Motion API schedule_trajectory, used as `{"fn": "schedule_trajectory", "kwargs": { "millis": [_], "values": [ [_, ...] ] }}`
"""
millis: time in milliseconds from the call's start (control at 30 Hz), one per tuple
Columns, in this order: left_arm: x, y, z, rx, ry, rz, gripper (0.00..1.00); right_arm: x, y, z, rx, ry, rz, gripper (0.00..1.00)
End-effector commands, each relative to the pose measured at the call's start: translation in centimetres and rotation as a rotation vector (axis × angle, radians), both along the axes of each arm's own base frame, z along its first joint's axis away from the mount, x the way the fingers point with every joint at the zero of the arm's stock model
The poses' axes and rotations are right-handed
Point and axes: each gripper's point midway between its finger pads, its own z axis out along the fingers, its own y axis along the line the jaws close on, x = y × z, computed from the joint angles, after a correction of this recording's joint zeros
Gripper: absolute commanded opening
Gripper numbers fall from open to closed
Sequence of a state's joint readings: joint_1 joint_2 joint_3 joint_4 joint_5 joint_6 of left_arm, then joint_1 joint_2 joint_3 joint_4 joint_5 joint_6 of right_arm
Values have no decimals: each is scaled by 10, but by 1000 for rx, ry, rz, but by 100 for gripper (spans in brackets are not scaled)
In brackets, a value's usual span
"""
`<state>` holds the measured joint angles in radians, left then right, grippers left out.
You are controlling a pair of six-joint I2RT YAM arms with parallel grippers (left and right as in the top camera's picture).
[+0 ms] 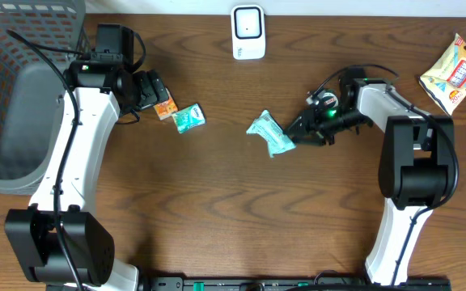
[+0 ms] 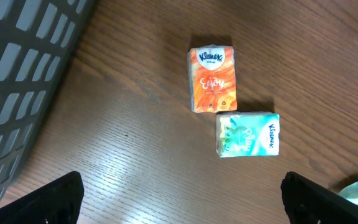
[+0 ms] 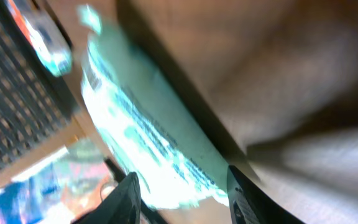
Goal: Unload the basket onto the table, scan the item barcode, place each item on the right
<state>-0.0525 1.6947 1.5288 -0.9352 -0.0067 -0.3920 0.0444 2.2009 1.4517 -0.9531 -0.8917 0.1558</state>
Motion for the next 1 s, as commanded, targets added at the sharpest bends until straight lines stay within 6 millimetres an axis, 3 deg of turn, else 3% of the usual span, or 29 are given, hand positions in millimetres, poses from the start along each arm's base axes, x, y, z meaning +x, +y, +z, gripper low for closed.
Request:
{"fn": "schedule_trajectory", "kwargs": {
  "millis": [0, 133, 233, 400, 533, 667, 767, 967],
  "values": [
    [1, 4, 0, 14, 3, 3, 100, -17, 11, 3, 9, -37, 124, 36],
    [1, 4, 0, 15, 3, 2, 100, -28, 5, -5, -74, 6, 157, 21],
    [1, 4, 0, 14, 3, 3, 100, -31, -2, -3, -112, 44, 142, 21],
    [1, 4, 0, 14, 3, 3, 100, -36, -12, 16, -160, 31, 146, 22],
    [1, 4, 0, 14, 3, 3, 100, -42, -6, 39, -187, -28, 185, 20],
    [1, 4, 0, 14, 3, 3, 100, -39, 11, 64, -191, -152, 227, 7],
    [1, 4, 0, 14, 3, 3, 100, -32, 35, 76, -179, -269, 269, 3],
    [1, 4, 0, 14, 3, 3, 100, -33, 85, 71, -205, -350, 323, 1]
  ]
}}
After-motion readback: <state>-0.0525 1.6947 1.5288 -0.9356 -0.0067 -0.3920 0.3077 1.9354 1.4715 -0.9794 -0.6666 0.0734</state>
